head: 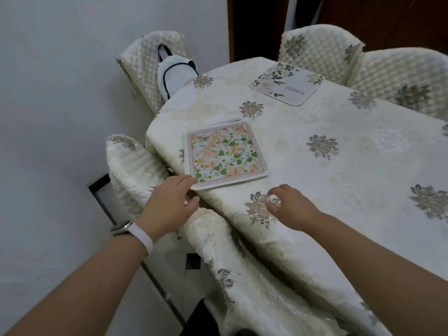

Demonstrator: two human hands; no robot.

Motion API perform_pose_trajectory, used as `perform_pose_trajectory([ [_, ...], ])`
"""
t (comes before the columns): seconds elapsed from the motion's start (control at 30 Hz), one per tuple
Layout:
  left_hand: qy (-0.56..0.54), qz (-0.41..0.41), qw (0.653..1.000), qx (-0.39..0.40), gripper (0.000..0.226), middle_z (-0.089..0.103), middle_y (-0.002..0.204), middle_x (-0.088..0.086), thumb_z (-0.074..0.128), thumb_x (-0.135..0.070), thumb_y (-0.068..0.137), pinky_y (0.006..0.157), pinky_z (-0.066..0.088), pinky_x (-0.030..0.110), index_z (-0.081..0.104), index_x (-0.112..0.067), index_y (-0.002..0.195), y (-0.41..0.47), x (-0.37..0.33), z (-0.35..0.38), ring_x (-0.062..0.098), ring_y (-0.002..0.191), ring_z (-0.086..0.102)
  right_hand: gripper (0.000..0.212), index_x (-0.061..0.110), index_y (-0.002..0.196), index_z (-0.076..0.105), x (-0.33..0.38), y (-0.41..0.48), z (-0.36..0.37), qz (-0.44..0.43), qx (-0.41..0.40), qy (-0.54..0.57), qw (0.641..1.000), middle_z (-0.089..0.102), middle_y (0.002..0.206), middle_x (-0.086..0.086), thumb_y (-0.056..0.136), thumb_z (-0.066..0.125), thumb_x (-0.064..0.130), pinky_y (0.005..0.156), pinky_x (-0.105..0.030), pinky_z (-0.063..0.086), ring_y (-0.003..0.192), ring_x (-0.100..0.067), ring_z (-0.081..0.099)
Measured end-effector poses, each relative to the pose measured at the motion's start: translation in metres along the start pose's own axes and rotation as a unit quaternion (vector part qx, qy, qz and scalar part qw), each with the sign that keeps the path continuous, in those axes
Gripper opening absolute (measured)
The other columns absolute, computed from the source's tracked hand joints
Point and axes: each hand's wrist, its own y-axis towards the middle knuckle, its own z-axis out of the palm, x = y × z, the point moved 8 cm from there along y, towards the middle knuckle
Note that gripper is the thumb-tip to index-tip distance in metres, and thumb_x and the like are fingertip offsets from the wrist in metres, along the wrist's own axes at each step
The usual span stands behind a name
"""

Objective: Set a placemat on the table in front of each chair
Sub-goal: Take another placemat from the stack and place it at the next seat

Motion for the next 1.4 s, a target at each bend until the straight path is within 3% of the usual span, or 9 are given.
perform_pose_trajectory([
  [0.17,-0.026,-0.047,0.997,0.048,0.046,0.055,0.136,0.001,0.057,-0.032,0.092,0.096,0.044,0.037,0.052,-0.018,0.135,0.037,0.037,0.017,0.02,0.12,0.049,0.048,0.023,0.138,0.049,-0.008,0.029,0.01,0.037,0.014,0.025,0.999,0.047,0.139,-0.001,0.096,0.048,0.046,0.094,-0.039,0.046,0.119,-0.021,0.052],
  [0.37,-0.21,-0.199,0.948,0.132,0.053,0.044,0.148,0.005,0.053,-0.036,0.095,0.089,0.045,0.034,0.04,-0.018,0.144,0.105,0.087,0.075,0.023,0.118,0.053,0.049,0.018,0.14,0.045,-0.014,0.093,0.018,0.121,-0.002,0.065,0.99,0.042,0.144,-0.006,0.096,0.049,0.04,0.094,-0.039,0.046,0.118,-0.025,0.053],
  [0.47,-0.253,-0.216,0.931,0.152,0.055,0.045,0.144,0.008,0.055,-0.031,0.096,0.071,0.046,0.03,0.036,-0.015,0.144,0.128,0.098,0.099,0.015,0.091,0.053,0.053,0.017,0.143,0.042,-0.015,0.119,0.029,0.152,0.013,0.072,0.986,0.041,0.144,-0.008,0.095,0.051,0.038,0.096,-0.04,0.047,0.119,-0.027,0.052],
  [0.6,-0.304,-0.273,0.901,0.145,0.06,0.043,0.145,0.011,0.055,-0.029,0.094,0.085,0.05,0.037,0.033,-0.01,0.146,0.149,0.124,0.123,0.025,0.105,0.055,0.058,0.014,0.144,0.039,-0.021,0.155,0.03,0.188,-0.002,0.087,0.978,0.04,0.144,-0.013,0.092,0.053,0.036,0.101,-0.042,0.045,0.125,-0.032,0.048],
  [0.73,-0.332,-0.349,0.87,0.108,0.045,0.06,0.127,0.017,0.054,-0.028,0.091,0.085,0.051,0.043,0.05,-0.004,0.129,0.156,0.143,0.135,0.034,0.105,0.061,0.058,0.011,0.142,0.04,-0.023,0.18,0.038,0.196,-0.003,0.064,0.978,0.039,0.144,-0.015,0.092,0.055,0.036,0.1,-0.043,0.044,0.125,-0.035,0.046],
  [0.87,-0.354,-0.35,0.862,0.096,0.043,0.059,0.119,0.004,0.053,-0.032,0.089,0.089,0.053,0.045,0.047,-0.014,0.128,0.162,0.147,0.139,0.029,0.102,0.06,0.058,0.013,0.143,0.04,-0.026,0.191,0.041,0.237,-0.035,0.104,0.965,0.036,0.145,-0.015,0.09,0.057,0.03,0.098,-0.043,0.043,0.126,-0.036,0.045],
  [1.1,-0.494,-0.382,0.776,0.087,0.02,0.065,0.102,-0.004,0.052,-0.014,0.095,0.081,0.056,0.04,0.054,-0.021,0.113,0.173,0.159,0.159,0.021,0.092,0.065,0.067,0.012,0.149,0.026,-0.022,0.198,0.02,0.258,-0.159,0.198,0.932,0.048,0.129,-0.011,0.09,0.057,0.017,0.081,-0.037,0.048,0.107,-0.032,0.057],
  [1.23,-0.514,-0.387,0.761,0.081,0.024,0.068,0.104,-0.001,0.052,-0.007,0.095,0.08,0.057,0.041,0.058,-0.022,0.113,0.172,0.158,0.161,0.022,0.092,0.067,0.029,0.009,0.117,0.053,-0.022,0.204,0.02,0.282,-0.141,0.262,0.912,0.062,0.104,-0.007,0.088,0.055,0.008,0.056,-0.027,0.044,0.074,-0.018,0.059],
  [1.4,-0.533,-0.388,0.748,0.078,0.029,0.069,0.111,0.004,0.054,-0.004,0.094,0.081,0.059,0.046,0.059,-0.018,0.119,0.172,0.156,0.156,0.027,0.095,0.068,0.017,0.011,0.102,0.053,-0.022,0.201,0.023,0.303,-0.117,0.317,0.891,0.062,0.093,-0.005,0.087,0.057,0.004,0.056,-0.029,0.049,0.076,-0.02,0.061],
])
